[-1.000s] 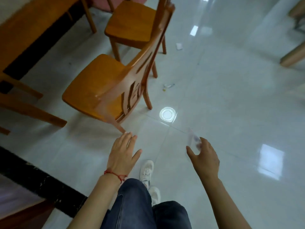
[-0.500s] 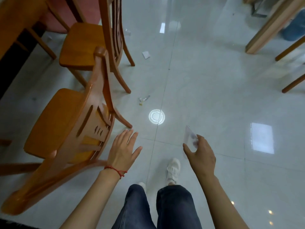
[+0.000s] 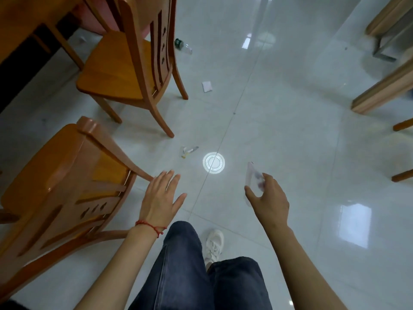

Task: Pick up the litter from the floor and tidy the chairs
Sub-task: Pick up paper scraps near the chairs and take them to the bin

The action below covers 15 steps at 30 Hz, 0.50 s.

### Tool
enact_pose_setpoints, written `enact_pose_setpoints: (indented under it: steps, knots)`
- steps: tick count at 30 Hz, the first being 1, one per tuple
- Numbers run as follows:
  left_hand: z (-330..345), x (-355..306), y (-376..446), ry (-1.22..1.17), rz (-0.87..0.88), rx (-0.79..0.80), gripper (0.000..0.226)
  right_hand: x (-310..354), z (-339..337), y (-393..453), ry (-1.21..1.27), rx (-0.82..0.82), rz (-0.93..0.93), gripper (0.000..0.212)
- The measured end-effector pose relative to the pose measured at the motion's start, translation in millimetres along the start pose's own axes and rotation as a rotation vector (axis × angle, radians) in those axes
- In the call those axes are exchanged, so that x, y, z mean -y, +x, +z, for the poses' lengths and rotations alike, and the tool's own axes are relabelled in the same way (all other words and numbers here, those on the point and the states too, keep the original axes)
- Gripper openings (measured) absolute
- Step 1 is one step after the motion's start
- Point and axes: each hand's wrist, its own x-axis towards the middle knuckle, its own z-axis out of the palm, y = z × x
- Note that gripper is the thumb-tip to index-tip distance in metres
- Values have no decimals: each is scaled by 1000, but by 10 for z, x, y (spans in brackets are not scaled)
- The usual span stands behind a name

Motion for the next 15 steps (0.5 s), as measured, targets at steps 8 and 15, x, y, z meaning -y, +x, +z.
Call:
enact_pose_setpoints:
  steps: [8,15]
  knots:
    - [96,132,1030,-8,-57,-51,51,235,163,1054,-32,82,-34,50]
    - [97,426,2072,-29,-133,-72,50,506,407,2051,-46,169,-64,48]
